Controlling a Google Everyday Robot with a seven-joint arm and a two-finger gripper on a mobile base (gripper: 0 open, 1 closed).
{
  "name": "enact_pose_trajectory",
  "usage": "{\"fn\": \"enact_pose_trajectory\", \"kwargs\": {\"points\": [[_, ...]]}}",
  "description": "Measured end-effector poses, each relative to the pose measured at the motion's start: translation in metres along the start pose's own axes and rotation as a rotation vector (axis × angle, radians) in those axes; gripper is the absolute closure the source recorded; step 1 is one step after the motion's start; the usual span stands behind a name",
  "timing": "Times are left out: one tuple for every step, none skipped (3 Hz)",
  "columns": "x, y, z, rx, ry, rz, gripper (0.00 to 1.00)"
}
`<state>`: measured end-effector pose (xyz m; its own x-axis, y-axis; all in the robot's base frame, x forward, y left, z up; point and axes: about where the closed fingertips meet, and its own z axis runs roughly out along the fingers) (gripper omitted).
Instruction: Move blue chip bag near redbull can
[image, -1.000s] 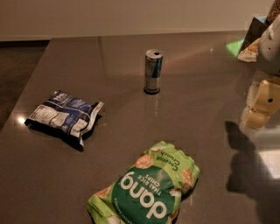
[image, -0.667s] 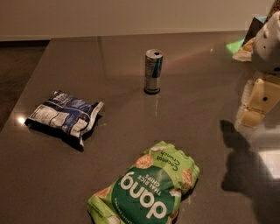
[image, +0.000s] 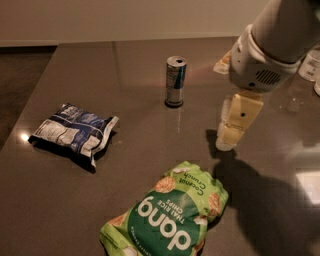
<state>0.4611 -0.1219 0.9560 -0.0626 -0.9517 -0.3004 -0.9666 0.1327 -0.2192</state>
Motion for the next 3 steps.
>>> {"fn": "enact_pose_trajectory", "kwargs": {"points": [[-0.037, 0.005, 0.025, -0.014, -0.032, -0.053, 0.0], [-0.078, 0.008, 0.05, -0.024, -0.055, -0.092, 0.0], [-0.122, 0.012, 0.078, -0.041, -0.073, -0.118, 0.0]]}}
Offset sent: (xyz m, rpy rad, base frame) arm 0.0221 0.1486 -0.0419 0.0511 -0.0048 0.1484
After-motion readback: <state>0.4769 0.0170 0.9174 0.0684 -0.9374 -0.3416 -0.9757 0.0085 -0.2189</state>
